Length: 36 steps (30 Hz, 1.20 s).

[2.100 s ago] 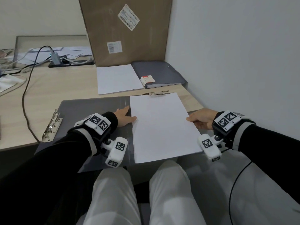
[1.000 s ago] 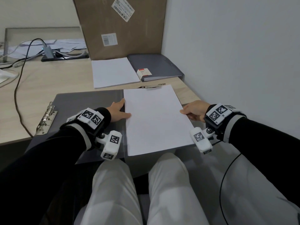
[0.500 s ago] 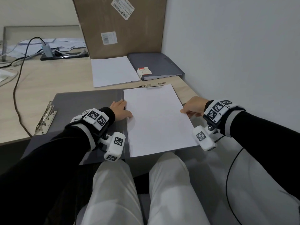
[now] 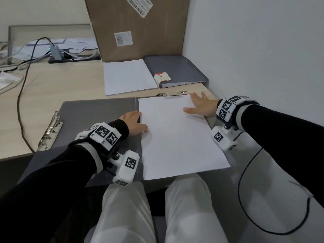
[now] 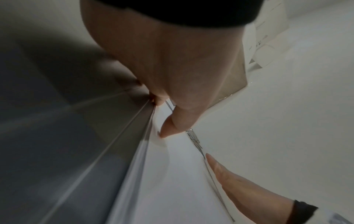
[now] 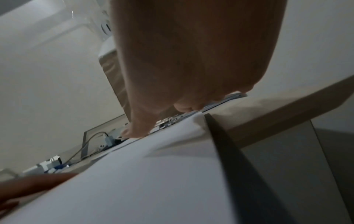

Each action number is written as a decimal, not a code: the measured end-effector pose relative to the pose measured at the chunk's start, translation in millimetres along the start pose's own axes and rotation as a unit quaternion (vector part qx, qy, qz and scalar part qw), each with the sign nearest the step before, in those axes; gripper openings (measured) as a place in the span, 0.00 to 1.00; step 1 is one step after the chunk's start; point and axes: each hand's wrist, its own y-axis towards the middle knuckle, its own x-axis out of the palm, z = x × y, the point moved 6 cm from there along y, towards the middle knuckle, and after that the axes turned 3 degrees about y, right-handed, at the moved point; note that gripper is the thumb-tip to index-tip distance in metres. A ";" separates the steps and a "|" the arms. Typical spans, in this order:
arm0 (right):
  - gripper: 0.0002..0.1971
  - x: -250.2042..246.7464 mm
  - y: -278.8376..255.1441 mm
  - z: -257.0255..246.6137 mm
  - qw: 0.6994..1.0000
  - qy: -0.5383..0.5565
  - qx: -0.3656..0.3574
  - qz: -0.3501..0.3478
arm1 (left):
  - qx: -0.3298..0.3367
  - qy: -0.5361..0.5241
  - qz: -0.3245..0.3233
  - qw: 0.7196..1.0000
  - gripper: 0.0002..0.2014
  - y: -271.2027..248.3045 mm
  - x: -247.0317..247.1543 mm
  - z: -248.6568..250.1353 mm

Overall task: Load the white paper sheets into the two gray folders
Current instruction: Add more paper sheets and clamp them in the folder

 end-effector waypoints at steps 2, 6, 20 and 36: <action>0.48 8.1 4.5 3.0 0.999 -0.010 0.004 -0.033 | -0.012 0.003 0.002 1.000 0.39 0.9 -0.7 -3.3; 0.48 16.7 8.8 6.8 0.999 -0.035 0.006 -0.020 | -0.024 0.042 0.024 0.999 0.35 -4.9 -6.2 2.3; 0.49 15.0 6.4 5.4 0.999 -0.027 0.012 -0.030 | 0.129 -0.083 0.052 0.987 0.22 69.2 -64.4 114.1; 0.49 14.4 9.6 7.0 1.000 -0.014 0.016 -0.022 | 0.160 -0.097 0.224 0.956 0.12 97.8 -90.2 120.6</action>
